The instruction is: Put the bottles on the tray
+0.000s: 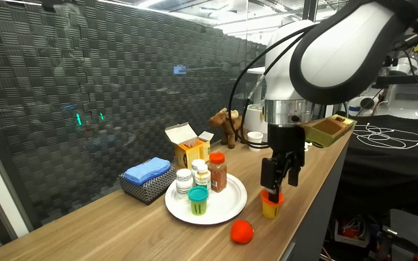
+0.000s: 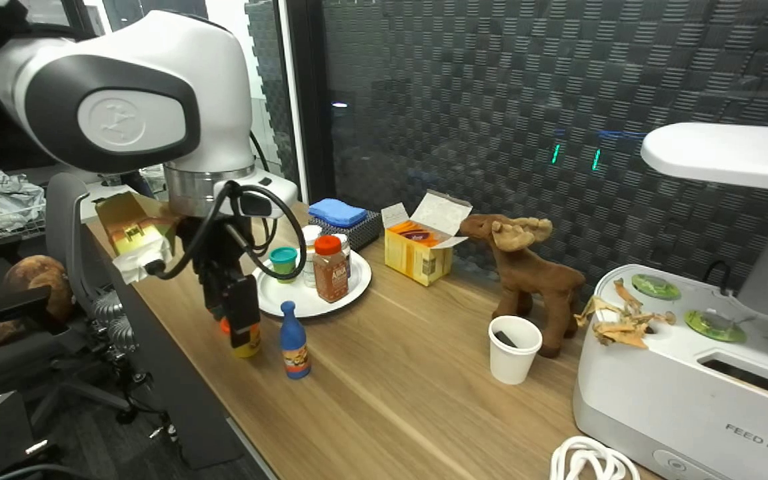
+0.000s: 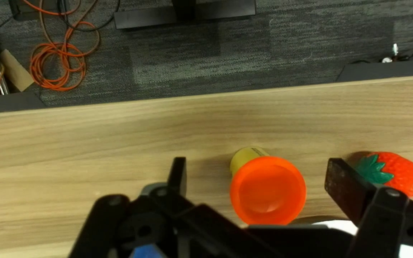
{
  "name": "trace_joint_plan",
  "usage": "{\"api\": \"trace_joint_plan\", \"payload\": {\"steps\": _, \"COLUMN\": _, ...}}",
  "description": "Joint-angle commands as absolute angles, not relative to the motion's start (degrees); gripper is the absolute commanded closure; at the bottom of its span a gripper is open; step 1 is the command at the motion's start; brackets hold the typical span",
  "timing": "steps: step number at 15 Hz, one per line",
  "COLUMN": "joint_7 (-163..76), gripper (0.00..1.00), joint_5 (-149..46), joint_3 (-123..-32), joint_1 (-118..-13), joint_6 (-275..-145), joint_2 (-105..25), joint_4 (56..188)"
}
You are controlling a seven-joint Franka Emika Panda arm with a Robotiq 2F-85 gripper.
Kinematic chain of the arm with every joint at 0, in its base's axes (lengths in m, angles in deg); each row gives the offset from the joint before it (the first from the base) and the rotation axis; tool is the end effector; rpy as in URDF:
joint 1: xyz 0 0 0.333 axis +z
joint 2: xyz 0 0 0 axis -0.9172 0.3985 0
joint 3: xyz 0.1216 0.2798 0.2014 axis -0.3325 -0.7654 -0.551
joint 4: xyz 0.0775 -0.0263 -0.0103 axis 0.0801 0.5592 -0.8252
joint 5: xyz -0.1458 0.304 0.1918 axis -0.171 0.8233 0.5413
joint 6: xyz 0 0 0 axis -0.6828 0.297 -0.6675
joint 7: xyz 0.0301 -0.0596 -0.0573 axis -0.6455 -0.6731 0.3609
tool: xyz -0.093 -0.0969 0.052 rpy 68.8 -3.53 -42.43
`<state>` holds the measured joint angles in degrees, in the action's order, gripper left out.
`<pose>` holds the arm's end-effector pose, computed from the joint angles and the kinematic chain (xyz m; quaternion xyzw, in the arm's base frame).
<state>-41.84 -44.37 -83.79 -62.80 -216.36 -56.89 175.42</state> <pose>0.4345 0.0480 0.2811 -0.9984 0.0304 0.0455 0.0167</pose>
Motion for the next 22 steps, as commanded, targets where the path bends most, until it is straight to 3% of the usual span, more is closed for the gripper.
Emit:
{"api": "trace_joint_plan", "payload": {"steps": 1, "joint_7": -44.75, "gripper": 0.0, "joint_5": -42.8, "joint_3": -84.29, "joint_1": -62.84, "joint_6": -217.19, "joint_2": -55.02, "joint_4": 173.31}}
{"api": "trace_joint_plan", "payload": {"steps": 11, "joint_7": -46.34, "gripper": 0.0, "joint_5": -43.6, "joint_3": -85.27, "joint_1": -62.58, "joint_6": -221.06, "joint_2": -52.33, "joint_4": 172.68}}
{"api": "trace_joint_plan", "payload": {"steps": 12, "joint_7": -46.16, "gripper": 0.1, "joint_5": -43.92, "joint_3": -85.33, "joint_1": -62.54, "joint_6": -221.38, "joint_2": -52.21, "joint_4": 172.76}}
{"api": "trace_joint_plan", "payload": {"steps": 13, "joint_7": -45.85, "gripper": 0.28, "joint_5": -44.37, "joint_3": -85.38, "joint_1": -62.47, "joint_6": -221.67, "joint_2": -52.2, "joint_4": 172.85}}
{"api": "trace_joint_plan", "payload": {"steps": 18, "joint_7": -43.68, "gripper": 0.67, "joint_5": -48.26, "joint_3": -85.3, "joint_1": -61.99, "joint_6": -224.08, "joint_2": -53.37, "joint_4": 173.75}}
{"api": "trace_joint_plan", "payload": {"steps": 19, "joint_7": -43.07, "gripper": 0.72, "joint_5": -49.33, "joint_3": -85.28, "joint_1": -61.86, "joint_6": -224.41, "joint_2": -53.82, "joint_4": 173.98}}
{"api": "trace_joint_plan", "payload": {"steps": 22, "joint_7": -40.95, "gripper": 0.72, "joint_5": -51.79, "joint_3": -85.39, "joint_1": -61.46, "joint_6": -224.4, "joint_2": -55.56, "joint_4": 174.36}}
